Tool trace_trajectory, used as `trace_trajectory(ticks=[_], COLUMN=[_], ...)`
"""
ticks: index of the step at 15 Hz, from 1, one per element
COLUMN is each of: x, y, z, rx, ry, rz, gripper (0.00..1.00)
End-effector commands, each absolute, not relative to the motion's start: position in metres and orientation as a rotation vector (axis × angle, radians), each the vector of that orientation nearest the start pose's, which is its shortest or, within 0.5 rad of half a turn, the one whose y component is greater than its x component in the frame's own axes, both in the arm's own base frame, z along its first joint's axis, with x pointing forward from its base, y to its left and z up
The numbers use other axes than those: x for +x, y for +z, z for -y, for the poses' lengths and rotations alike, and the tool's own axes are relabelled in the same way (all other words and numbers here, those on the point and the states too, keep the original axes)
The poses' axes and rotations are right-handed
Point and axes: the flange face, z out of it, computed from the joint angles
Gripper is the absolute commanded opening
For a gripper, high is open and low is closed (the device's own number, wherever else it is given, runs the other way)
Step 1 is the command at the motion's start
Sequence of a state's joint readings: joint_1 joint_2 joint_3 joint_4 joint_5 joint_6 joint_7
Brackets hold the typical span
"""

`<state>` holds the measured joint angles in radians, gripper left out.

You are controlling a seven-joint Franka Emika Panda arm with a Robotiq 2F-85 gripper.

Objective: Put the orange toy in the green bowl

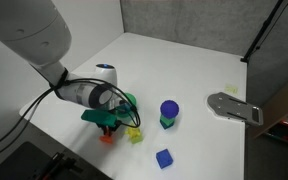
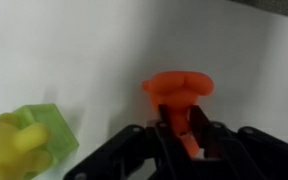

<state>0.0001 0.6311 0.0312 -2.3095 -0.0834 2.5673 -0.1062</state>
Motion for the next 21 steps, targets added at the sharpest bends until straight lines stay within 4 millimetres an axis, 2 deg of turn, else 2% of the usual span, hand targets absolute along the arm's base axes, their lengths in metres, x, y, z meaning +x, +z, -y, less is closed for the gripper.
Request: trace_trajectory(ticks=[1,2,4,6,12,16,21], x=[0.462,0.464,0.471,0.48,0.512,0.534,0.559], y=[0.076,0.084,0.099,0.117,0.179,0.214,0.222], z=[-0.037,-0.045,-0.057,-0.065,-0.07,-0.058,-0.024], rx=[-3.033,-3.021,-3.014,-3.012,-2.986,-2.985,-3.031], ry=[0.513,0.494,0.437,0.377,0.191,0.056,-0.051], rz=[0.375,0.388,0.397,0.387,0.295,0.204,0.064], gripper=[0.08,0.04,0.07,0.05,0.06,0.06,0.06])
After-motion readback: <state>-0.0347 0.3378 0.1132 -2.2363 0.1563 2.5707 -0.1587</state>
